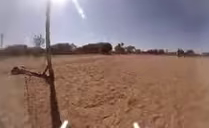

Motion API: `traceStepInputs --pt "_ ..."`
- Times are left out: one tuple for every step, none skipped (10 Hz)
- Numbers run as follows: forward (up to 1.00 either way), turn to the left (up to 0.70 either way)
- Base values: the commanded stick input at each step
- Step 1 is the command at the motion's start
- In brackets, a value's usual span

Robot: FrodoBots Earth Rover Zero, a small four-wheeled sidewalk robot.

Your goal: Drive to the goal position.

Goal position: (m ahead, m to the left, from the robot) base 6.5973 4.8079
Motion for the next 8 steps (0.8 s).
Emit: traceStepInputs --pt "0.7 0.0" --pt "0.7 0.0" --pt "0.7 0.0" --pt "0.7 0.0" --pt "0.7 0.0" --pt "0.7 0.0" --pt "0.7 0.0" --pt "0.7 0.0"
